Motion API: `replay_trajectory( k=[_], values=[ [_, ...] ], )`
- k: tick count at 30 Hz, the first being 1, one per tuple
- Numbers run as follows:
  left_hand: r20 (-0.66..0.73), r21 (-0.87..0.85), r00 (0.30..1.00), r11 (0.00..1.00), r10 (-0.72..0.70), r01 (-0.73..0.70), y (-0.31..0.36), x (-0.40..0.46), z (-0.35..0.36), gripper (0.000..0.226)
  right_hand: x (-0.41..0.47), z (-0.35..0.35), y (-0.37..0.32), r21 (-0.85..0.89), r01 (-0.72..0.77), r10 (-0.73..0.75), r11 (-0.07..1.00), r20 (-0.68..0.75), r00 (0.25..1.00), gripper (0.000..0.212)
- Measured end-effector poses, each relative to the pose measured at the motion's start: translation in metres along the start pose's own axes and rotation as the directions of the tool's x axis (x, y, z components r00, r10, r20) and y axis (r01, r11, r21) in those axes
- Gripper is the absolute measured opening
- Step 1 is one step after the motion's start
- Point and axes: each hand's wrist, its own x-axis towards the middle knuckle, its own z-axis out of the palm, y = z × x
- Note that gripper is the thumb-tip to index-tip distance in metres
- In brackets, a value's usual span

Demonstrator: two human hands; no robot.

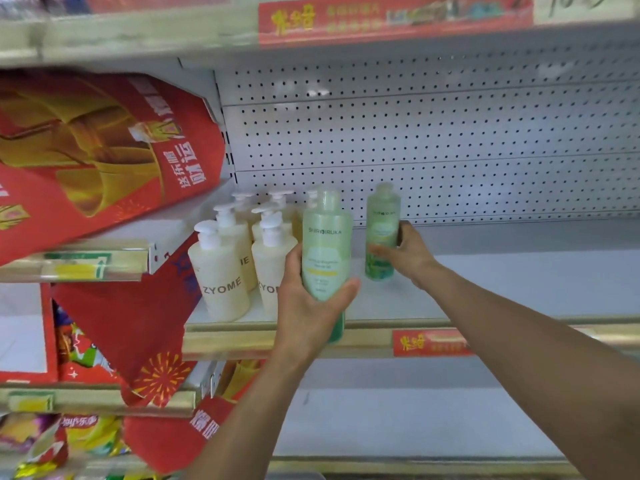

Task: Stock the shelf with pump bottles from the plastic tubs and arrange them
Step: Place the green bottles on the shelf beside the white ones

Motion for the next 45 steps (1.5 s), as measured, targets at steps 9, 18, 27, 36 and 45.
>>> replay_trajectory(
  k=[9, 18, 27, 36, 45],
  values=[
    [-0.022, 0.055, 1.000, 0.999, -0.001, 0.003, -0.009, 0.001, 0.005, 0.068, 0.039, 0.007, 0.005, -0.046, -0.058, 0.057, 0.997, -0.017, 0.998, 0.047],
    [0.029, 0.044, 0.999, 0.999, -0.014, 0.013, -0.004, -0.005, 0.025, 0.069, -0.008, -0.002, -0.014, 0.015, 0.029, -0.028, 0.999, -0.084, 0.996, 0.063],
    [0.092, 0.093, 0.996, 0.996, 0.009, -0.018, 0.006, -0.004, 0.091, 0.087, -0.103, -0.061, -0.062, 0.061, 0.187, -0.195, 0.980, 0.176, 0.965, 0.037],
    [0.434, 0.588, 0.894, 0.786, -0.107, -0.191, 0.014, 0.037, 0.105, 0.089, -0.067, -0.091, -0.033, -0.103, 0.136, -0.136, 0.985, 0.004, 0.991, 0.043],
    [0.349, 0.745, 0.937, 0.601, 0.022, -0.291, 0.037, 0.106, 0.101, 0.071, -0.021, -0.082, -0.010, -0.137, 0.069, -0.078, 0.988, -0.060, 0.995, 0.052]
  ],
)
